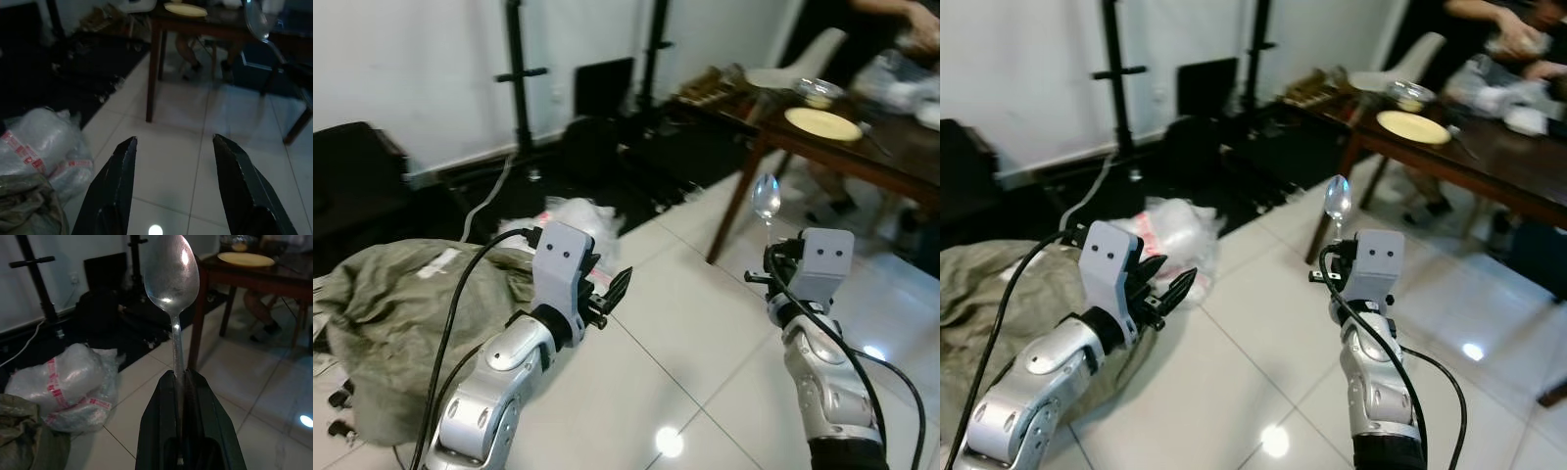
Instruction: Setting the table
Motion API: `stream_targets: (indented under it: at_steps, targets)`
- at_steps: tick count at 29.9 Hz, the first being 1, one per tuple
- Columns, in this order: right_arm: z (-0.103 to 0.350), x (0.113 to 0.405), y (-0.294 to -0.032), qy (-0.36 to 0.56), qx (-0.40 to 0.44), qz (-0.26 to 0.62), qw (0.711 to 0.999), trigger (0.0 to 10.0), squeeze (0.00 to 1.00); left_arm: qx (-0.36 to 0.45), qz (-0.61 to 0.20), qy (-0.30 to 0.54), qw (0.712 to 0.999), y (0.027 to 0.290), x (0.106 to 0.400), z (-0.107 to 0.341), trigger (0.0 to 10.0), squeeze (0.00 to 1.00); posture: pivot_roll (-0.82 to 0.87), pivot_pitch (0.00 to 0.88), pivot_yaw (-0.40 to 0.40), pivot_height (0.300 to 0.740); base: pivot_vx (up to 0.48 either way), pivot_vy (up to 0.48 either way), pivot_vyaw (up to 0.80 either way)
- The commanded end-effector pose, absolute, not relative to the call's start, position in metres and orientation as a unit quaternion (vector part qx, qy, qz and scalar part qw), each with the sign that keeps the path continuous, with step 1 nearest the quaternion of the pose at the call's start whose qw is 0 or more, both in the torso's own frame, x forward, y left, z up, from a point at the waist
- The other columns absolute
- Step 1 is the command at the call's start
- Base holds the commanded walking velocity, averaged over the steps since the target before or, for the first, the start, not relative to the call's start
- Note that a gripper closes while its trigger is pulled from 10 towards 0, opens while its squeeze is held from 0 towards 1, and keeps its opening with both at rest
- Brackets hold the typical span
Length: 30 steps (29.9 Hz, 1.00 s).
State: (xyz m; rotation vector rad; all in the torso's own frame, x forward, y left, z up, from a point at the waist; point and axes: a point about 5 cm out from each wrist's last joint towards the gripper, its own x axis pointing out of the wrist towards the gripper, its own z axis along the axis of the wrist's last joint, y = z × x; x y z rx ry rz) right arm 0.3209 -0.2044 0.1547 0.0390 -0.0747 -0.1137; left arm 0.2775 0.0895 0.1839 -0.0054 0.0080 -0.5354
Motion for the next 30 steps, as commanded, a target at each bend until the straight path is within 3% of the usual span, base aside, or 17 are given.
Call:
stream_targets:
  at_steps: [1, 6, 13, 30]
  targets:
    - [0.152, 0.321, -0.205, -0.033, 0.024, -0.058, 0.997, 10.0, 0.00, 0.001, -0.264, 0.003, 0.965, 0.086, 0.279, 0.183, 10.0, 0.00, -0.03, 0.000, 0.021, 0.740, 0.000, 0.000, -0.80]
    - [0.153, 0.321, -0.205, -0.035, 0.024, -0.057, 0.997, 10.0, 0.00, -0.003, -0.257, 0.000, 0.966, 0.085, 0.280, 0.183, 10.0, 0.00, -0.04, 0.000, 0.022, 0.740, 0.000, 0.000, -0.80]
    - [0.154, 0.321, -0.205, -0.037, 0.024, -0.058, 0.997, 10.0, 0.00, -0.067, -0.242, 0.034, 0.967, 0.088, 0.282, 0.174, 10.0, 0.00, -0.04, 0.000, 0.026, 0.740, 0.000, 0.000, -0.80]
    - [0.154, 0.319, -0.205, -0.035, 0.024, -0.055, 0.998, 10.0, 0.00, -0.033, -0.238, 0.010, 0.971, 0.087, 0.283, 0.177, 10.0, 0.00, -0.05, 0.000, 0.024, 0.740, 0.000, 0.000, -0.80]
